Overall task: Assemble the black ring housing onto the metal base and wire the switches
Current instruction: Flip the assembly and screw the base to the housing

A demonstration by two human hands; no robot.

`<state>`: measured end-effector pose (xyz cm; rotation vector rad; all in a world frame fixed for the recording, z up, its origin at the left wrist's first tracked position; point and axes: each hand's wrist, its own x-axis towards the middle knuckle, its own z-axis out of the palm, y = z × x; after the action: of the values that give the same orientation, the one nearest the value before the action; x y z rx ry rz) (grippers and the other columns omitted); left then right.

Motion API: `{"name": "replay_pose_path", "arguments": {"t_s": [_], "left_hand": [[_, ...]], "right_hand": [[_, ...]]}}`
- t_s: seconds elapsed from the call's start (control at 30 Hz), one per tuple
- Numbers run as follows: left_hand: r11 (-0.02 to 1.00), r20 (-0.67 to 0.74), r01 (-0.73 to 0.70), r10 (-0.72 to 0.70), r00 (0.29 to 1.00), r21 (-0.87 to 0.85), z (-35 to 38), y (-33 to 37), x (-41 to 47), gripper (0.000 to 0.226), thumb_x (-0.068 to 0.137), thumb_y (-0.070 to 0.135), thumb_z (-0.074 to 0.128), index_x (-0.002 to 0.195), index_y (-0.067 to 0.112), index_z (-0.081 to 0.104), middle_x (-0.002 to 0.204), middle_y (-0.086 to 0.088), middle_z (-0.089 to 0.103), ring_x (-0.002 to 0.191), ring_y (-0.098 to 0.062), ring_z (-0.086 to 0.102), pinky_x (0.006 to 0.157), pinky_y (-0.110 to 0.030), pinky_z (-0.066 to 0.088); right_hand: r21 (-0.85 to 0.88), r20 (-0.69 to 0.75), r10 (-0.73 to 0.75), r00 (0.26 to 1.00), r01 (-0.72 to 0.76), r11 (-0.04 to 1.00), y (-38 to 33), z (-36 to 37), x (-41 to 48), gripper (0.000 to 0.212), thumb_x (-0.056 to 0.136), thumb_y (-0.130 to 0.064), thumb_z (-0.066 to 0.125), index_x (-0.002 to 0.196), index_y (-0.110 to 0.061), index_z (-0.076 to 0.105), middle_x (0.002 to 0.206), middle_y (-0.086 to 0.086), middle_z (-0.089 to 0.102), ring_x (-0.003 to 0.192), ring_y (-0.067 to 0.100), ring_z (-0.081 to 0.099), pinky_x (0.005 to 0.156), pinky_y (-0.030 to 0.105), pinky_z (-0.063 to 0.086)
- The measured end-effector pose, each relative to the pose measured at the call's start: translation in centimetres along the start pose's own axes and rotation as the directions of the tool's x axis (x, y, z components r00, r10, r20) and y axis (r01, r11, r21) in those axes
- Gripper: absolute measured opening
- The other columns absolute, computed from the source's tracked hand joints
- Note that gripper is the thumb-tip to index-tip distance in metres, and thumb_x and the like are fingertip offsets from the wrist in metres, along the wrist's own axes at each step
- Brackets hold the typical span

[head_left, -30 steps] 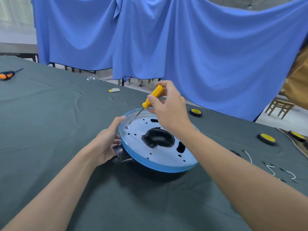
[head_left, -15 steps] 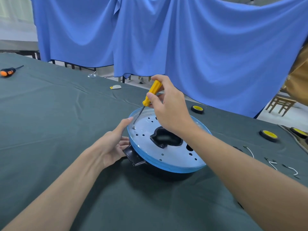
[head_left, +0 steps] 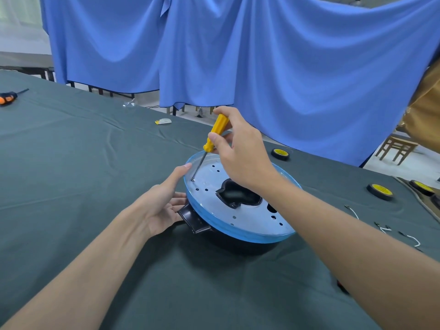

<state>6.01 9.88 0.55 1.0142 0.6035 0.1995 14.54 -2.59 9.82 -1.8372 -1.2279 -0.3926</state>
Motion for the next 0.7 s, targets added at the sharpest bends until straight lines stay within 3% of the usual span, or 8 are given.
{"name": "replay_pose_path", "arguments": {"t_s": [0.1,0.3,0.47,0.53,0.63,0.7], "left_hand": [[1.0,0.0,-0.002,0.002,1.0,-0.005,0.0,0.0,0.0,0.075,0.062,0.052,0.083,0.109,-0.005,0.064,0.099,-0.026,0.071,0.078,-0.034,0.075,0.054,-0.034,0.058],[1.0,0.004,0.011,-0.011,1.0,-0.006,0.0,-0.1,0.0,0.071,0.07,0.051,0.08,0.11,-0.005,0.064,0.106,-0.028,0.069,0.078,-0.034,0.074,0.053,-0.034,0.058],[1.0,0.007,0.009,-0.009,1.0,-0.015,-0.1,-0.1,0.0,0.072,0.07,0.051,0.081,0.112,-0.004,0.063,0.109,-0.028,0.069,0.086,-0.035,0.074,0.056,-0.036,0.059],[1.0,0.007,0.008,-0.008,1.0,-0.018,-0.1,-0.1,0.1,0.072,0.069,0.05,0.082,0.111,-0.005,0.063,0.105,-0.028,0.07,0.085,-0.035,0.074,0.056,-0.036,0.059],[1.0,0.018,0.01,-0.01,1.0,-0.021,-0.2,-0.2,0.1,0.07,0.068,0.05,0.082,0.106,-0.006,0.064,0.094,-0.026,0.073,0.083,-0.035,0.074,0.056,-0.036,0.059],[1.0,0.019,0.011,-0.01,1.0,-0.018,-0.2,-0.2,0.2,0.069,0.068,0.05,0.082,0.105,-0.006,0.064,0.092,-0.025,0.073,0.083,-0.034,0.074,0.056,-0.036,0.059]], "right_hand": [[0.006,-0.019,0.002,1.0,-0.002,1.0,0.1,0.0,0.1,0.032,0.095,-0.01,0.056,0.126,-0.012,0.049,0.09,0.002,0.058,0.076,0.01,0.068,0.08,0.036,0.057],[-0.012,0.012,-0.016,1.0,0.017,1.0,0.2,0.2,0.2,0.032,0.096,-0.01,0.056,0.127,-0.011,0.049,0.085,-0.007,0.052,0.075,0.008,0.067,0.079,0.031,0.056],[-0.02,0.041,-0.037,0.998,0.038,0.999,0.3,0.0,0.4,0.028,0.095,-0.007,0.055,0.122,-0.01,0.05,0.084,-0.004,0.053,0.076,0.012,0.067,0.071,0.019,0.051],[-0.022,0.072,-0.038,0.997,0.039,0.999,0.2,-0.1,0.6,0.028,0.095,-0.006,0.055,0.122,-0.009,0.049,0.084,-0.005,0.052,0.078,0.014,0.067,0.075,0.023,0.051],[-0.005,0.13,-0.006,0.991,0.007,1.0,-0.1,-0.1,1.1,0.029,0.095,-0.005,0.055,0.123,-0.007,0.05,0.084,-0.005,0.051,0.085,0.024,0.066,0.085,0.04,0.054],[-0.02,0.169,0.007,0.986,-0.004,1.0,-0.4,-0.1,1.6,0.027,0.095,-0.007,0.055,0.121,-0.008,0.05,0.084,-0.004,0.053,0.088,0.028,0.065,0.085,0.043,0.053]]}}
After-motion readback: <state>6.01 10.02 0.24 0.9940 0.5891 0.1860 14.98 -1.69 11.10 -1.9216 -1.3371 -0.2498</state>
